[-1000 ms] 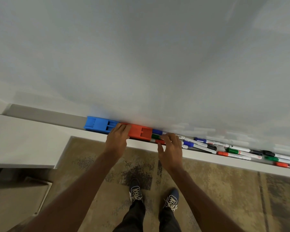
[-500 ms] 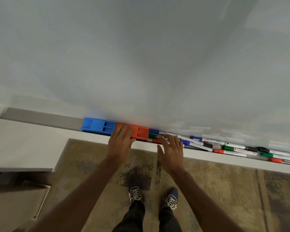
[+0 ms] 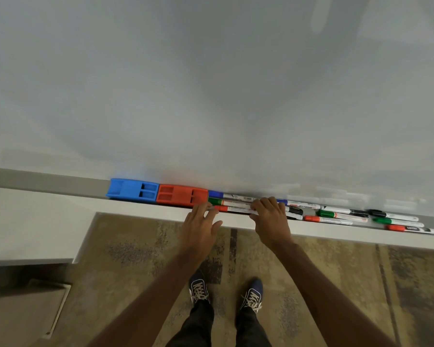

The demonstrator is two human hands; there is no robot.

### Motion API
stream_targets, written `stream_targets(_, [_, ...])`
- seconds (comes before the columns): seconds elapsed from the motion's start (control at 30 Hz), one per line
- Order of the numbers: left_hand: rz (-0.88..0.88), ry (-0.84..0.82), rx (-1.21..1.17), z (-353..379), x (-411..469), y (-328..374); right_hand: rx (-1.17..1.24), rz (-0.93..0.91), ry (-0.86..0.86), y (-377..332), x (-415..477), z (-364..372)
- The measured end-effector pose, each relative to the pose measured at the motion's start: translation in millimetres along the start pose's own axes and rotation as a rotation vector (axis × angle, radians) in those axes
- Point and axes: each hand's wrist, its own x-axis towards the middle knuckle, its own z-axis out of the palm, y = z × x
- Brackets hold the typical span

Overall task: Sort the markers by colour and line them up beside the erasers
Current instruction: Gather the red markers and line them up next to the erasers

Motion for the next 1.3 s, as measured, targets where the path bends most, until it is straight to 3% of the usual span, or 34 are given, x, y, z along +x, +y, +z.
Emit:
stream_targets(0.2, [-0.107, -0.005, -0.193, -1, -11, 15, -0.042, -0.133, -0.132, 14, 11, -8])
stream_targets(0.33, [-0.299, 0.007, -0.424, -4, -10, 31, -0.026, -0.16, -0.11, 16, 7, -12])
stream_targets(0.5, [-0.677, -0.221, -0.999, 4, 3, 48, 0.062, -0.106, -0.057, 14, -10, -13])
stream_targets(0.63, [-0.865, -0.25, -1.513, 3, 9, 64, 0.173, -0.107, -0.016, 12, -27, -12])
stream_targets(0.7, [-0.887, -0.252, -1.654, 2, 9, 70, 0.238, -0.086, -0.015, 15, -35, -15])
stream_targets(0.8, [-0.947, -0.255, -1.694, 5, 8, 79, 0.301, 0.037, -0.014, 35, -44, -24])
stream_targets(0.97, [-1.022, -0.285, -1.676, 13, 4, 107, 0.096, 0.247, 0.009, 101, -54, -41])
stream_targets(1.3, [-1.02, -0.31, -1.64, 33, -5, 160, -0.097, 0.075, -0.135, 152, -39, -59])
